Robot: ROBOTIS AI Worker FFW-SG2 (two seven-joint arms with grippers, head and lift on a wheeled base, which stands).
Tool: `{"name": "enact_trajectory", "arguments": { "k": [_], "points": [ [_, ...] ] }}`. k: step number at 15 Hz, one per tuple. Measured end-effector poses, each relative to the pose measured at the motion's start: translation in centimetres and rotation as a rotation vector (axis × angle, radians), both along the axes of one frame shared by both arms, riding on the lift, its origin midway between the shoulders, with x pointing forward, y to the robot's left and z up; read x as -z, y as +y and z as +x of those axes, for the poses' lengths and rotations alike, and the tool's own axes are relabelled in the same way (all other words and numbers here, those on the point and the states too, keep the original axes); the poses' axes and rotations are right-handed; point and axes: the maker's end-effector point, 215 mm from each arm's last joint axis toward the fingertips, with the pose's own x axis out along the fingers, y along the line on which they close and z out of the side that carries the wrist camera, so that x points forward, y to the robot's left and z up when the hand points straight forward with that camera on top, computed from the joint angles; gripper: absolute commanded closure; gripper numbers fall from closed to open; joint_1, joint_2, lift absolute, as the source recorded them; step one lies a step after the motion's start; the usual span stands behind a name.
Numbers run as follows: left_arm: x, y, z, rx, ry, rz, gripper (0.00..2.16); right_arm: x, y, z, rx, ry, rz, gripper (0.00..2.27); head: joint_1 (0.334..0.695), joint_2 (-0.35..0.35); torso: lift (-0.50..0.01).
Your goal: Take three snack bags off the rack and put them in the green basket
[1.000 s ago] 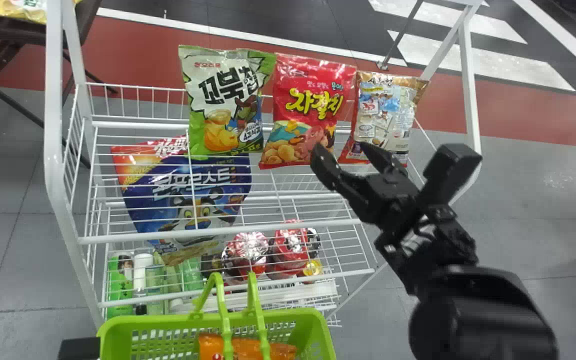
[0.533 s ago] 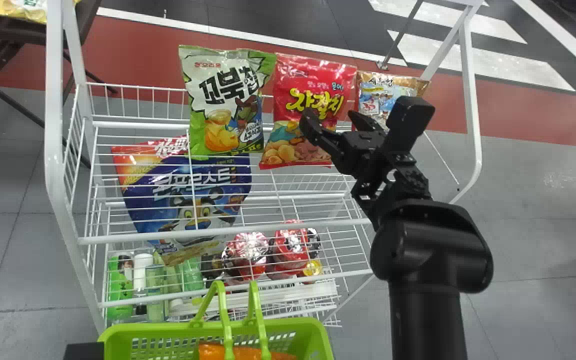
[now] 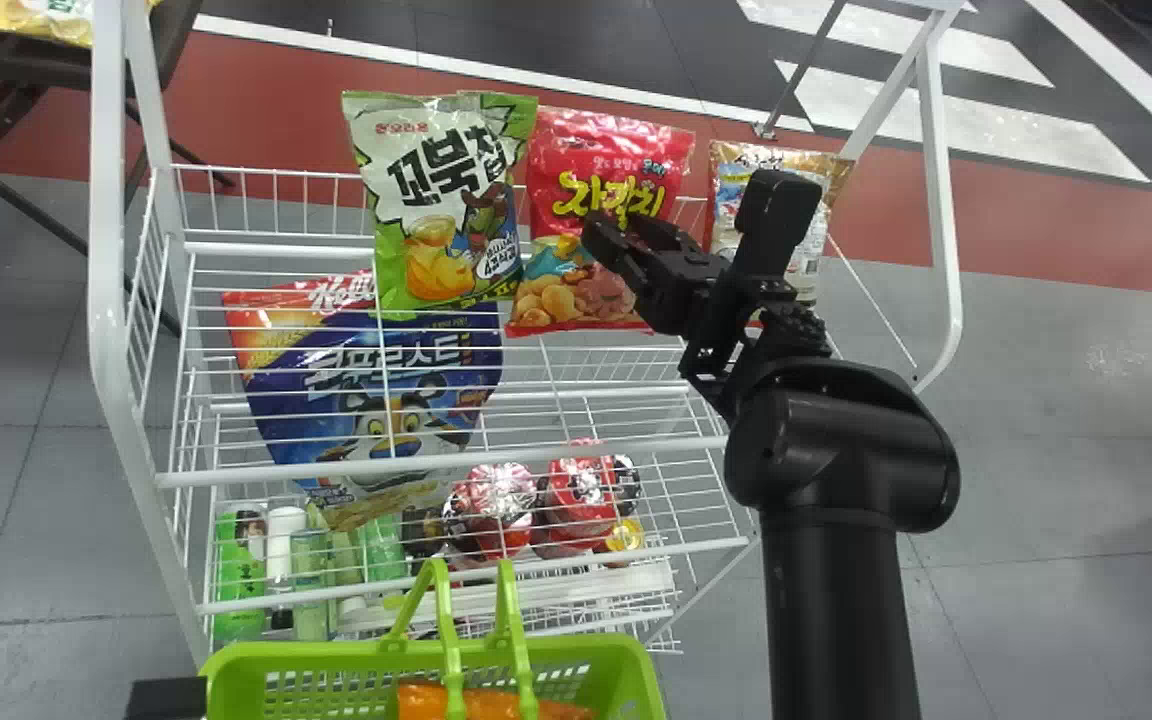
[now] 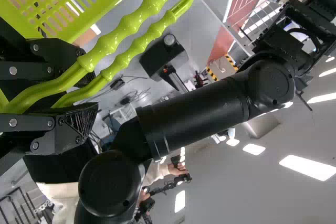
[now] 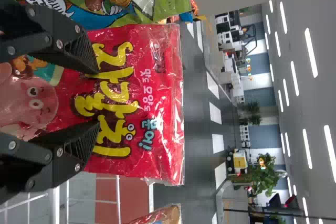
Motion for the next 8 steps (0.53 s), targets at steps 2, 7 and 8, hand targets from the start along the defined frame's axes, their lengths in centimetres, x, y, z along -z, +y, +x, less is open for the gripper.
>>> {"name": "enact_trajectory", "arguments": {
  "k": [2, 7, 8],
  "points": [
    [0.0, 0.2, 0.2, -0.004, -0.001, -0.003, 0.93, -0.7, -0.7, -0.6, 0.027, -0.037, -0.022, 2.13, 0.695, -0.35, -0.02],
    [0.0, 0.5, 0.3, -0.001, -0.009, -0.001, 0.93, -3.0, -2.0, -4.2, 0.036, -0.097, -0.033, 2.13, 0.695, -0.35, -0.02],
    [-0.1, 0.6, 0.4, -0.002, -0.012, -0.002, 0.93, -3.9, -2.2, -5.5, 0.031, -0.112, -0.025, 2.13, 0.695, -0.35, -0.02]
  ]
}}
